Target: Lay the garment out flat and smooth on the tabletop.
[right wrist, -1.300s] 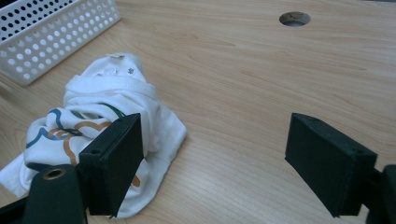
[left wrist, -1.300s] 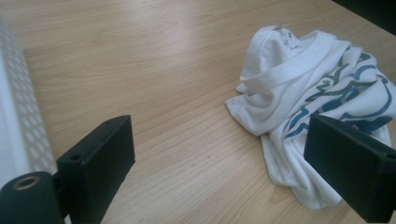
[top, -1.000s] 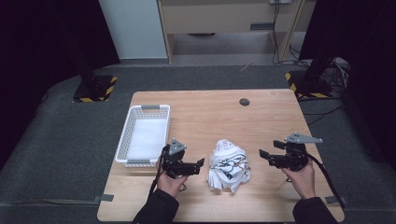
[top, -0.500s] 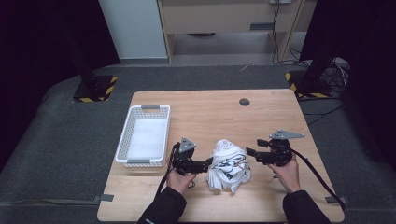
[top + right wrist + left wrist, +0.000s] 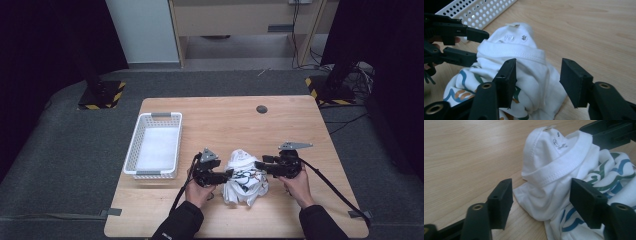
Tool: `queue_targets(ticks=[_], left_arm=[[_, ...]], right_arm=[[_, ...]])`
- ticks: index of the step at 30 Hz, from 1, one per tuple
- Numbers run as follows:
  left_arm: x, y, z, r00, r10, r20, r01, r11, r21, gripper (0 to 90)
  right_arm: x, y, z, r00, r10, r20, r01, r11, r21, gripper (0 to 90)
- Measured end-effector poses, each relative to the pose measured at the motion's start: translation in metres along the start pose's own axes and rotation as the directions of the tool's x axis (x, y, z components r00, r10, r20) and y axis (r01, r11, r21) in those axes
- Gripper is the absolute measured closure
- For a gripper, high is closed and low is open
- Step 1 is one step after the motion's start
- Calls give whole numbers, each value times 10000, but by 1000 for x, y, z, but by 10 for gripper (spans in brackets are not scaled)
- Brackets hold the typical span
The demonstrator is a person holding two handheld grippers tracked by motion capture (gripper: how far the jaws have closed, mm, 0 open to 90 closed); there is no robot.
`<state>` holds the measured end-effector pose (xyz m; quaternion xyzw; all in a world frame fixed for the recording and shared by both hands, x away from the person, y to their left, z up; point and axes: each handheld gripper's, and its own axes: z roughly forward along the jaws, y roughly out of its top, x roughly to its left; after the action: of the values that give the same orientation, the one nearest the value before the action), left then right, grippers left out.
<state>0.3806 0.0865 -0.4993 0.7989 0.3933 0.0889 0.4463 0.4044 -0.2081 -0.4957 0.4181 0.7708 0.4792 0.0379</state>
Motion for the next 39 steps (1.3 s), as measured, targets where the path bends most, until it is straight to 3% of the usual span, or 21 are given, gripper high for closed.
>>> queue_targets(ticks=[10,14,20,27,28,31,32,34,36,37,38,39], left_arm=[[2,-7,8,9981,-227,578,221,9997,96,674],[-1,-7,7,9974,-226,689,220,9997,81,825],[-5,0,-4,9979,-299,569,314,9992,-250,852],[-25,19,-22,9986,442,278,-422,9966,-711,854],[-32,28,-29,9969,781,76,-772,9935,-839,854],[-36,38,-37,9963,852,49,-841,9896,-1168,854],[-38,51,-43,9945,1039,-148,-1049,9852,-1355,854],[-39,60,-46,9932,1131,-283,-1160,9831,-1417,854],[-37,77,-52,9915,1196,-506,-1263,9789,-1606,854],[-37,77,-52,9915,1196,-506,-1263,9789,-1606,853],[-35,89,-54,9900,1219,-717,-1327,9759,-1734,853],[-35,89,-54,9900,1219,-717,-1327,9759,-1734,852]], right_arm=[[3,-6,6,9994,-168,-291,178,9992,356,734],[4,-6,5,9994,-227,-269,235,9992,311,778],[8,-1,-5,9998,-191,99,192,9998,-88,800],[19,8,-27,9969,-461,633,506,9962,-707,805],[26,13,-36,9942,-667,843,747,9926,-955,810],[32,17,-45,9914,-838,1006,957,9881,-1202,812],[38,24,-52,9880,-981,1192,1148,9830,-1430,812],[40,27,-54,9868,-1021,1257,1212,9805,-1546,813],[47,43,-62,9814,-1078,1587,1393,9691,-2036,812],[47,43,-62,9814,-1078,1587,1393,9691,-2036,812],[51,55,-64,9777,-1022,1832,1452,9599,-2396,808],[51,59,-64,9764,-973,1929,1452,9566,-2525,808]])
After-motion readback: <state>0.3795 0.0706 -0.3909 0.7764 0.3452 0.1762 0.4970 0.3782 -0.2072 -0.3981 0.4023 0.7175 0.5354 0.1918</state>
